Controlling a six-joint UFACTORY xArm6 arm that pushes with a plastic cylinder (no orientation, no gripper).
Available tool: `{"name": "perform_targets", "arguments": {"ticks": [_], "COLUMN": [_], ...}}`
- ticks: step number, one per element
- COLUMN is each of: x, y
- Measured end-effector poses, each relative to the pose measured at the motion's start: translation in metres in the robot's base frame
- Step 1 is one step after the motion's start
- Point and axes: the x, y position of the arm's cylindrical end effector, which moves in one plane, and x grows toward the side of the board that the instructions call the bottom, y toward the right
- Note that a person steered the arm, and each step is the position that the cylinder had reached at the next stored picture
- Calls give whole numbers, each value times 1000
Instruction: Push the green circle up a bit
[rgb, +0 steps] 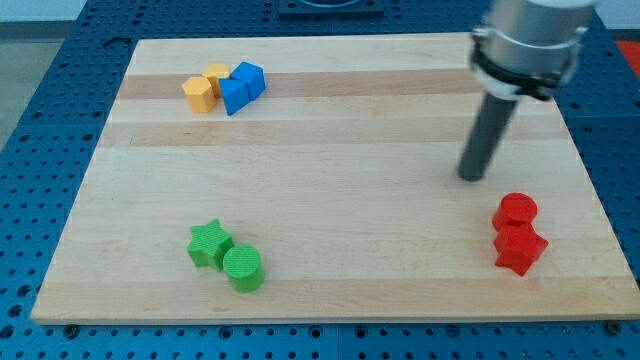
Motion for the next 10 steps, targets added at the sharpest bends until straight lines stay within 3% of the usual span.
{"name": "perform_targets", "arguments": {"ticks": [2, 3, 4, 6, 7, 9, 10], "x": [10, 42, 84, 158, 167, 135, 134], "y": [-204, -277, -310, -328, -292, -200, -198]}}
